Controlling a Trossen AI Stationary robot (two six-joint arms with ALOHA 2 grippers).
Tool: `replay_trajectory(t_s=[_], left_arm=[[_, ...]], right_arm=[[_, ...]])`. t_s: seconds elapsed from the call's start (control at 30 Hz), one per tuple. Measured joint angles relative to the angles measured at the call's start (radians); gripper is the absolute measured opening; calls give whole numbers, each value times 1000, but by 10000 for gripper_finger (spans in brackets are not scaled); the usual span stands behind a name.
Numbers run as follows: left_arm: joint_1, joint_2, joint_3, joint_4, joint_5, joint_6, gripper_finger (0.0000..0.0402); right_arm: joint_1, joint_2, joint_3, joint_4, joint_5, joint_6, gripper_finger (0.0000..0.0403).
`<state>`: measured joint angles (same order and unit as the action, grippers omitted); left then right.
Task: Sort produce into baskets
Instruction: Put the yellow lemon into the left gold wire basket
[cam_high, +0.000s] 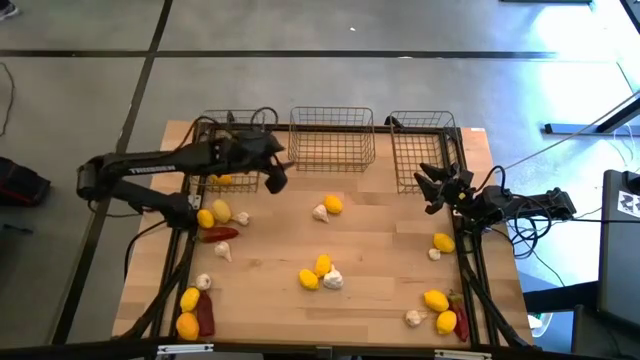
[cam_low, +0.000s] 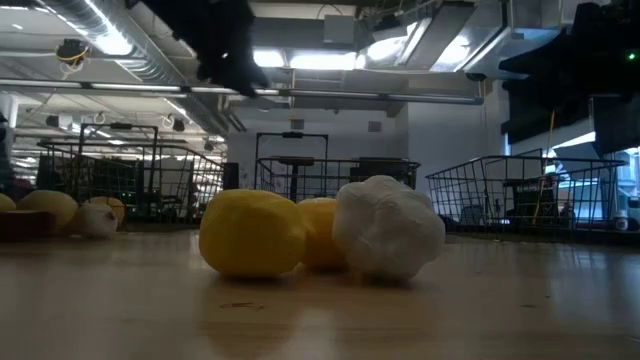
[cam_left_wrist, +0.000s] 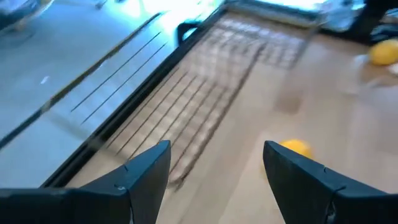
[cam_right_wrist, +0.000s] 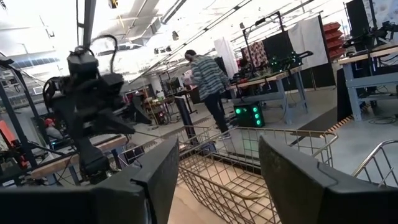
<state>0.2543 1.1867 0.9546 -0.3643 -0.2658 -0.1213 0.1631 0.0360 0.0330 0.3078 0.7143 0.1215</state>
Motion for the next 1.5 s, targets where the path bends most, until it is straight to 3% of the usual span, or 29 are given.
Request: replay_trajectory(t_s=[0.63, 1.17, 1.5], left_arm=[[-177, 294, 0, 378, 81, 96, 253], [-195, 527, 194, 279, 82, 207, 253], [-158, 634, 216, 272, 179, 256, 253]], right_arm=[[0, 0, 0, -13, 0, 0, 218], [0, 0, 0, -23, 0, 0, 218], [0, 0, 0, -49, 0, 0, 218]])
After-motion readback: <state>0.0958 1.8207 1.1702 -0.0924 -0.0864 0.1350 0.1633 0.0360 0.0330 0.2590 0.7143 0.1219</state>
